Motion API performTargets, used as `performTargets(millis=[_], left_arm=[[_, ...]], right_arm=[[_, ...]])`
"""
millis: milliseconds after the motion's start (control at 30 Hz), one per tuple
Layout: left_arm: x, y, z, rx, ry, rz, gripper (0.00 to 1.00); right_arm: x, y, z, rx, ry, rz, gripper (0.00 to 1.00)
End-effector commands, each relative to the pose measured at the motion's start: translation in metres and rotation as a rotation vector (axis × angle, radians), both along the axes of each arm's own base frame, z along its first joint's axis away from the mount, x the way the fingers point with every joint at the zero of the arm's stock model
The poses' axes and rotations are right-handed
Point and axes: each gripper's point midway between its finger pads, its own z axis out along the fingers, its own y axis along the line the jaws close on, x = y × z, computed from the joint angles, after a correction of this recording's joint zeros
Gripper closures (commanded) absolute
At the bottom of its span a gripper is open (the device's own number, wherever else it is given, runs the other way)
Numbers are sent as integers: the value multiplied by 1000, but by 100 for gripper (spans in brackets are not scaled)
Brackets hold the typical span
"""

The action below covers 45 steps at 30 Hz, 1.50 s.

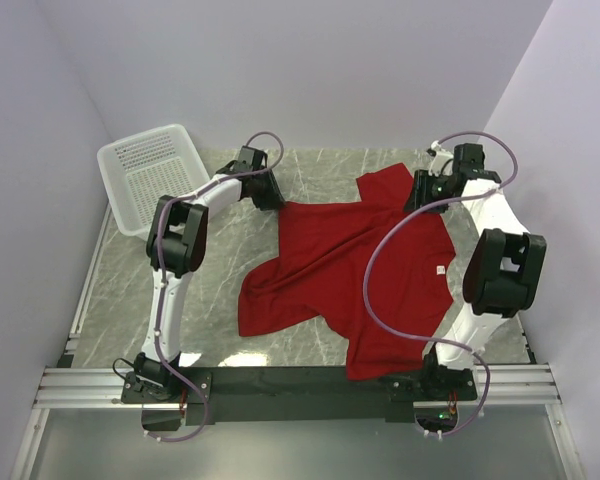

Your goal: Fold and stack the t-shirts

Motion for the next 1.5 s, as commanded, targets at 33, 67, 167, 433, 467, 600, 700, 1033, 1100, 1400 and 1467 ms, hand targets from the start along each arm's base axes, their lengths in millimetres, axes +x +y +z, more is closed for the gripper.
performTargets(millis=[33,67,167,433,467,600,700,1033,1100,1400,1467], left_arm=[[-4,-16,-9,-32,36,-58,73],[-5,-17,-9,-31,35,-63,76],[-5,-15,-4,-26,13,-69,88],[9,7,51,11,-121,-29,99],[7,13,50,24,-122,-15,100],[5,32,68,39,-151,39,100],[-2,46,72,45,-145,70,100],[-15,60,58,82,-83,48,100],[-13,59,58,82,-73,39,100],[-20,58,61,77,-57,31,99],[-22,58,61,71,-57,36,100]], right_arm=[[34,-14,19,-26,-73,-62,49],[39,-17,12,-28,-48,-81,49],[61,-27,7,-38,-4,-153,48],[124,-42,-13,-33,39,-229,44],[128,-43,-15,-34,40,-241,43],[149,-58,-26,-84,16,-288,42],[164,-65,-30,-114,-10,-303,42],[182,-39,-51,-59,-11,-255,40],[188,-24,-53,-47,-19,-246,40],[189,-21,-84,-128,35,-314,41],[187,-27,-89,-145,48,-328,42]])
